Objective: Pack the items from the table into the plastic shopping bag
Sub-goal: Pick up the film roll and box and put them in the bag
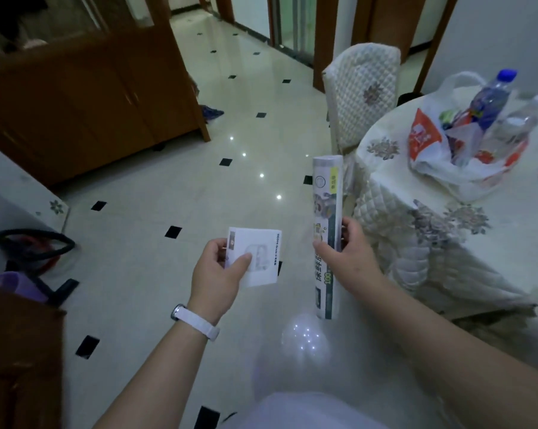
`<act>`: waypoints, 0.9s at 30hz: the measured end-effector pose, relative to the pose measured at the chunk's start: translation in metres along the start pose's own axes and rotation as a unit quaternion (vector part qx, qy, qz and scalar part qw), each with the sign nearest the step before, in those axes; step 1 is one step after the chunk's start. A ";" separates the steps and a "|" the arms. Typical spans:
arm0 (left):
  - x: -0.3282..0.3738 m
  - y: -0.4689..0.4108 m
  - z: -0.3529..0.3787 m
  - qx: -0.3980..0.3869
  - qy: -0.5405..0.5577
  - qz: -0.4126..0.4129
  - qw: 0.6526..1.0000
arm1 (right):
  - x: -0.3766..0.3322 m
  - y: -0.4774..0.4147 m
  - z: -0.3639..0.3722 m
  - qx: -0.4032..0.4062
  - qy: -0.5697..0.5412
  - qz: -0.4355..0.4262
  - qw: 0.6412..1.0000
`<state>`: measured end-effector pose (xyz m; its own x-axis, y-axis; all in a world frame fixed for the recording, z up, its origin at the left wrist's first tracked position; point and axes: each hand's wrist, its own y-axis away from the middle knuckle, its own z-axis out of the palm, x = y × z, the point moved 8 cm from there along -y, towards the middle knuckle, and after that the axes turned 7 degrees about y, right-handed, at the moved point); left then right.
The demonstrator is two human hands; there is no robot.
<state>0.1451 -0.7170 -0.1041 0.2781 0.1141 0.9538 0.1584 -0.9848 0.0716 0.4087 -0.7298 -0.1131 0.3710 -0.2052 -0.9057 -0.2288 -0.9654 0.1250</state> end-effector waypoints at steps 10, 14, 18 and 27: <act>0.002 -0.144 0.075 -0.094 0.007 -0.002 0.996 | 0.015 -0.101 -0.004 0.053 0.009 0.064 0.996; 0.003 -0.223 0.099 -0.140 0.019 -0.007 0.990 | 0.001 -0.167 -0.002 0.103 0.012 0.082 0.991; 0.018 -0.303 0.111 -0.185 0.025 0.003 0.982 | -0.029 -0.232 0.006 0.133 0.027 0.097 0.986; 0.068 -0.427 0.188 -0.287 0.045 0.036 0.956 | -0.068 -0.308 -0.026 0.233 0.057 0.118 0.964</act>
<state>0.2743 -0.2646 -0.1244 0.1817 0.0572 0.9817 -0.4113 -0.9024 0.1287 0.4779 -0.4223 -0.0794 0.3489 -0.4517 -0.8211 -0.6884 -0.7181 0.1026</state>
